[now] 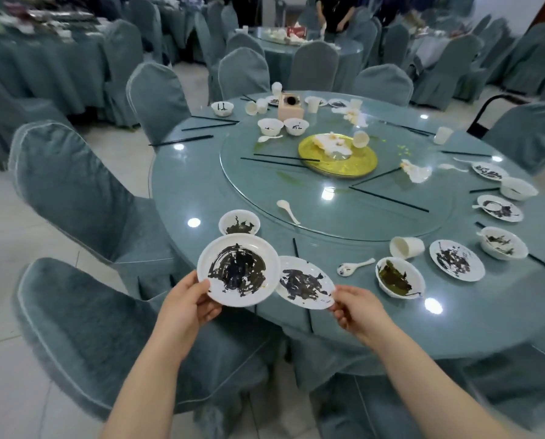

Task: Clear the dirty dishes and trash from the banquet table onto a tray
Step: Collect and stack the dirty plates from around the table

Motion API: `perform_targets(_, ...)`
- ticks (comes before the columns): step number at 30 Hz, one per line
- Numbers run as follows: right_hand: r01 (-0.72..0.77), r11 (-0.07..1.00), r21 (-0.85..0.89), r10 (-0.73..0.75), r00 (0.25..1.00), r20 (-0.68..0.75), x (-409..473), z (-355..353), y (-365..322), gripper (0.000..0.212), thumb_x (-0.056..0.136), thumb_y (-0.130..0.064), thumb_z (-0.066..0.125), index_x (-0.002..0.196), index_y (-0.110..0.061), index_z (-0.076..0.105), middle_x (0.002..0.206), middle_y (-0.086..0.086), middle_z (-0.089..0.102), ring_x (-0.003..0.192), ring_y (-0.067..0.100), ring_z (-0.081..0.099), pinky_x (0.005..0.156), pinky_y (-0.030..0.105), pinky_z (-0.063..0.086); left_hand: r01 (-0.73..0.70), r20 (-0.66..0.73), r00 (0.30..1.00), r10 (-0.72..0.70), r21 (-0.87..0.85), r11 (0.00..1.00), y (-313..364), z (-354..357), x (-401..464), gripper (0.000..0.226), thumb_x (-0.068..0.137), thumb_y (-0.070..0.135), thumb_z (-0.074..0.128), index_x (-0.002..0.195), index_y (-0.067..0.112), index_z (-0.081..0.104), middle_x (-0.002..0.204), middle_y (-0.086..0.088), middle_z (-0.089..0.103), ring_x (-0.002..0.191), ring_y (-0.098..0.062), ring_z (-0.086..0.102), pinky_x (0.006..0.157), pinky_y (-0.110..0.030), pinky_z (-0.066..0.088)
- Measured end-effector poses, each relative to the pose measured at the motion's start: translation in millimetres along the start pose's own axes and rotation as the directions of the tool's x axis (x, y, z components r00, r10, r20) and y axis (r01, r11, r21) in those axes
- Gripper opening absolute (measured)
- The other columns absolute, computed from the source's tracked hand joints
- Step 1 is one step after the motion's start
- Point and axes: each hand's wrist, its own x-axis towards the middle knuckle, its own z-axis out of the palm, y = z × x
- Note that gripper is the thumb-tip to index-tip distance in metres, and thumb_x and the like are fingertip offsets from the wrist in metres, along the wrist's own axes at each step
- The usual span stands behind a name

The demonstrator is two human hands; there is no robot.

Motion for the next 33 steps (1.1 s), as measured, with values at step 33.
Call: perform_targets(33, 0.323, 0.941, 0.104, -0.325, 0.946, -0.005, -177, 7, 87, 0.039, 0.088, 0.004, 0.057, 0.119, -0.018, 0.063, 0.095, 0.009, 0.074, 0.060, 0.011, 0.057, 0.064, 0.025, 0.052, 0.056, 0.333, 0.940, -0.073, 0.062, 0.997, -49, -2, -141, 0.025, 0.097, 0.014, 0.050, 0.121, 0.018, 0.058, 0.091, -0.006, 0.073, 0.071, -0.018, 0.066, 0.060, -0.022, 0.050)
